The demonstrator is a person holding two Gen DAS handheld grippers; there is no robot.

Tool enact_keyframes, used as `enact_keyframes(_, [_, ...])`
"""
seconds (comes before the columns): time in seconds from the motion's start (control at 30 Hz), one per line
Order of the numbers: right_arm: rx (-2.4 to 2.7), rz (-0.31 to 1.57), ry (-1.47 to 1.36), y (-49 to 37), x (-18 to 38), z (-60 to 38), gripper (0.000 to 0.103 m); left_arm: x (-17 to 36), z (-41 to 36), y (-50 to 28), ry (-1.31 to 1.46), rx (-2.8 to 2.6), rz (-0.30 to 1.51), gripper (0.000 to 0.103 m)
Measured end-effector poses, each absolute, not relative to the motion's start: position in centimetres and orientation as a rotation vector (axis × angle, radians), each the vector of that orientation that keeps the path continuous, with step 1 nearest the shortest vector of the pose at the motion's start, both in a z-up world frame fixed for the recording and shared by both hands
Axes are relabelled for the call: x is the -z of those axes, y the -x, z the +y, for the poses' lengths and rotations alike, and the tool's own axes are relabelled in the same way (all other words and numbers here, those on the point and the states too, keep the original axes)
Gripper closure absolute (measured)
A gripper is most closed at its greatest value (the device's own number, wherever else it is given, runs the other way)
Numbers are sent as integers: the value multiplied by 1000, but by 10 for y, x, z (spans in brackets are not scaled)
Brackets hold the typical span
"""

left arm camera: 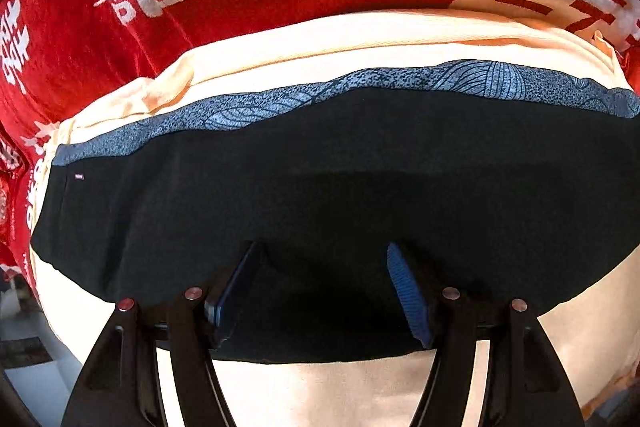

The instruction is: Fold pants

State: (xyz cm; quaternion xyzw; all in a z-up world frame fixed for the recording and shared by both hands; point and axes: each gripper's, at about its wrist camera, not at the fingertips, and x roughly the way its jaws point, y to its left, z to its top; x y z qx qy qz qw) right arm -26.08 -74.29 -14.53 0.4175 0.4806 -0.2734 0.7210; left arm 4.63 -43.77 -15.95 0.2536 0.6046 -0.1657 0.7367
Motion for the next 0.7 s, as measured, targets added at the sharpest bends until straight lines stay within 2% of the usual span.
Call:
enact_keyframes(0.07, [628,1120,-950,264,159,-743,88,161,-437,-47,-555,364,1332,35])
enact_keyframes(0.13, [655,1113,-999,273,158,-747,75,161,-433,-51,-552,352,1340,35])
enact_keyframes(0.2, [654,1106,-985,276,146,-745,73,156,-431,-52,-555,346,1336,35])
enact_keyframes(0.33, [571,1102,-922,271,124,-729,73,141,-421,-63,-535,329,1306,35])
enact_keyframes(0.7, [343,1157,-863,195,122,-674,73,114,-369,-117,-462,230,1288,35])
